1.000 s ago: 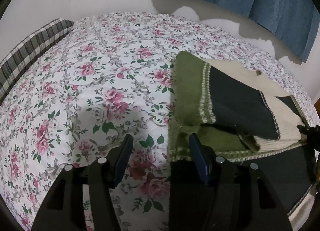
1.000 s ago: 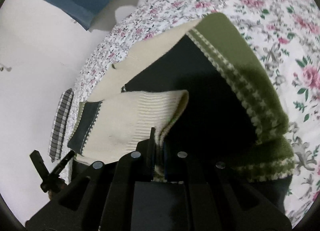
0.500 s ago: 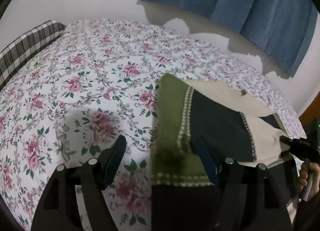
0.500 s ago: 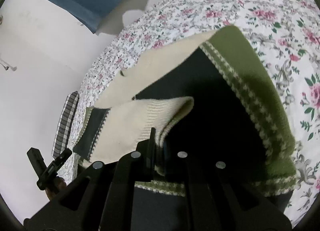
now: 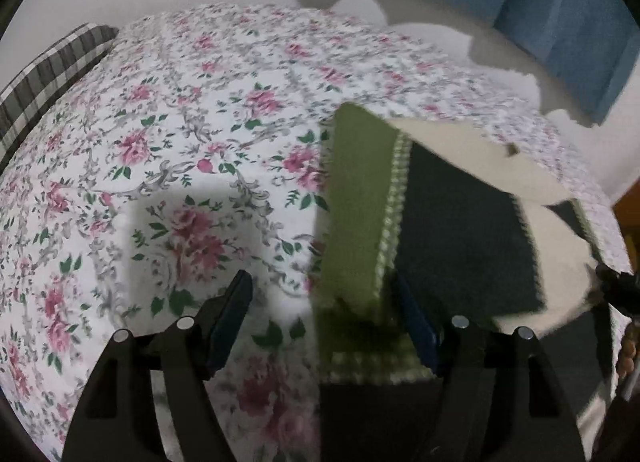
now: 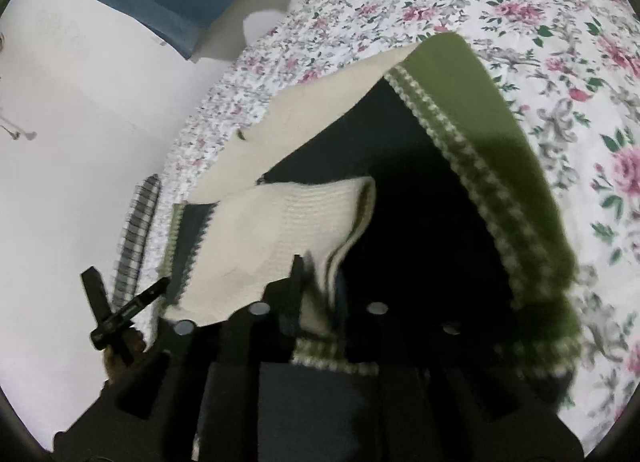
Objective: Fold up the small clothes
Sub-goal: 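Grasp the cream ribbed hem with both tools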
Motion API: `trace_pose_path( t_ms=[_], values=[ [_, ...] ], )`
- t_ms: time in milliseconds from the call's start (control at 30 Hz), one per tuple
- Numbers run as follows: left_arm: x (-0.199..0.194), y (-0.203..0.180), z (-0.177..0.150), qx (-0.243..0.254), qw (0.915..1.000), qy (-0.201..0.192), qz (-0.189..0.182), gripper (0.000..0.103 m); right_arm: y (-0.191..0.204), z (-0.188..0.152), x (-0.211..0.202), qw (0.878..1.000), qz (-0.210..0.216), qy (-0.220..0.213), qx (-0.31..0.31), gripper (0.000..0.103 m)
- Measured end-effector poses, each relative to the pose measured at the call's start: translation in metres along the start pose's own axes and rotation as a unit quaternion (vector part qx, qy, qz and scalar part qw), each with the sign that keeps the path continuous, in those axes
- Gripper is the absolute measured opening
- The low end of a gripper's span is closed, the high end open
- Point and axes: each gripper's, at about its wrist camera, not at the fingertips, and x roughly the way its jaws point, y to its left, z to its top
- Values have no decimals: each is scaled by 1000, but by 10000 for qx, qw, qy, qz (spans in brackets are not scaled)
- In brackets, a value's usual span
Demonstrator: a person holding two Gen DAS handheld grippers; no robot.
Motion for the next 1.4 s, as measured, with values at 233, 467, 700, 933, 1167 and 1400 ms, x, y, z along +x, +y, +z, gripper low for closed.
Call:
trace_pose_path(
  t_ms=[233, 467, 700, 933, 1167, 1400],
  values=[
    [-40, 13, -49, -52, 9968, 397, -687, 72, -17, -42, -72, 9998, -151, 50, -86, 45],
    [-65, 18, -104, -326, 9849, 784, -1509, 72, -39, -93, -109, 9990, -348, 261, 53, 46],
    [-73, 4, -126, -208, 9810, 817, -1747, 72, -52, -114, -124, 9990, -176, 346, 210, 49],
    [-82, 3, -141, -375, 9734, 927, -2061, 72, -55, -135, -143, 9990, -11, 300, 336, 57],
    [-96, -4, -163, -421, 9701, 1042, -2151, 72, -64, -167, -148, 9938, 553, 691, 675, 58],
    [-101, -16, -184, -734, 9577, 1121, -2546, 66, -37, -193, -131, 9836, 1103, 1391, 322, 58]
  ],
)
